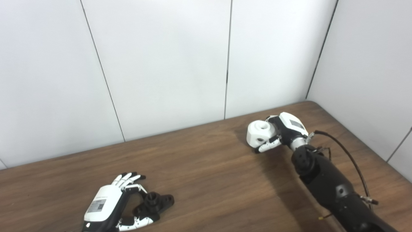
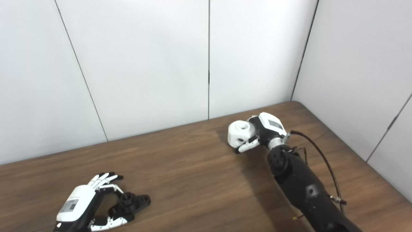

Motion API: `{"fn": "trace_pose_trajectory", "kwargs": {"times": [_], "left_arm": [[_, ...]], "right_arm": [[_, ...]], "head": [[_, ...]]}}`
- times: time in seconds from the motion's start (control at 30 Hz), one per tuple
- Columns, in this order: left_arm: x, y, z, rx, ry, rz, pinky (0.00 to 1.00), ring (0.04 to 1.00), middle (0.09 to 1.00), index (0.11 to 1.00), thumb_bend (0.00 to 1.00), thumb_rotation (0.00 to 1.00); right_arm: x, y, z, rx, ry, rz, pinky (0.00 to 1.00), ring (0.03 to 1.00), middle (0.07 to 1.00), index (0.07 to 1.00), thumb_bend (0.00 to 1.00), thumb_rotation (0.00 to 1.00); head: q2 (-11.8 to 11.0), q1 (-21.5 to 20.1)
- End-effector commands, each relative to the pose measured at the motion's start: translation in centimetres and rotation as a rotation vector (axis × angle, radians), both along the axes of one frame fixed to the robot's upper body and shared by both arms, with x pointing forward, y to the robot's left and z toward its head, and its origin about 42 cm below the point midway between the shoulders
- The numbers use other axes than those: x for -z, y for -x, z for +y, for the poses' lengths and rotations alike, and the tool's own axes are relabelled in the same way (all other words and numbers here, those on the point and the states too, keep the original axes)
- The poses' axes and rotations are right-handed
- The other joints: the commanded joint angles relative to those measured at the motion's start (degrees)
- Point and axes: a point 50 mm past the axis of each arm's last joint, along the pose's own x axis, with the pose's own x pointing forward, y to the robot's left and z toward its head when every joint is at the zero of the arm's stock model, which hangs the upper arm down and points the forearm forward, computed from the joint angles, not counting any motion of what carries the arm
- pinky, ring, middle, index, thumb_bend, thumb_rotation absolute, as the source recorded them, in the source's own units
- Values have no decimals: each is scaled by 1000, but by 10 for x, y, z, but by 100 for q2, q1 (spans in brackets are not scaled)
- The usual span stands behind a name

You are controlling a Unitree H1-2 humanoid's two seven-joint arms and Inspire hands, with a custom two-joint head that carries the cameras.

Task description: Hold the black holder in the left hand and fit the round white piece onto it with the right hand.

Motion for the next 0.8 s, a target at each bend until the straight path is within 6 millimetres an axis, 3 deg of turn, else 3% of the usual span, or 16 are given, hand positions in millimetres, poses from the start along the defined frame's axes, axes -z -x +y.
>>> {"fn": "trace_pose_trajectory", "kwargs": {"times": [0.0, 0.47, 0.63, 0.77], "left_arm": [[79, 57, 11, 60, -240, 290, 956, 918, 854, 485, 523, 52], [79, 58, 11, 58, -224, 278, 951, 916, 850, 485, 523, 53], [79, 58, 11, 53, -229, 283, 969, 923, 853, 485, 523, 53], [77, 57, 11, 52, -229, 289, 981, 932, 859, 485, 523, 54]], "right_arm": [[3, -5, 10, -31, -6, -25, 749, 856, 824, 488, 527, 147], [11, -1, 22, -35, -47, -106, 671, 785, 774, 482, 516, 138], [1, 3, 30, -58, -68, -163, 646, 774, 761, 482, 516, 138], [-20, 4, 40, -93, -67, -225, 642, 769, 754, 482, 515, 141]], "head": [[8, 11], [78, 119], [97, 176], [129, 234]]}}
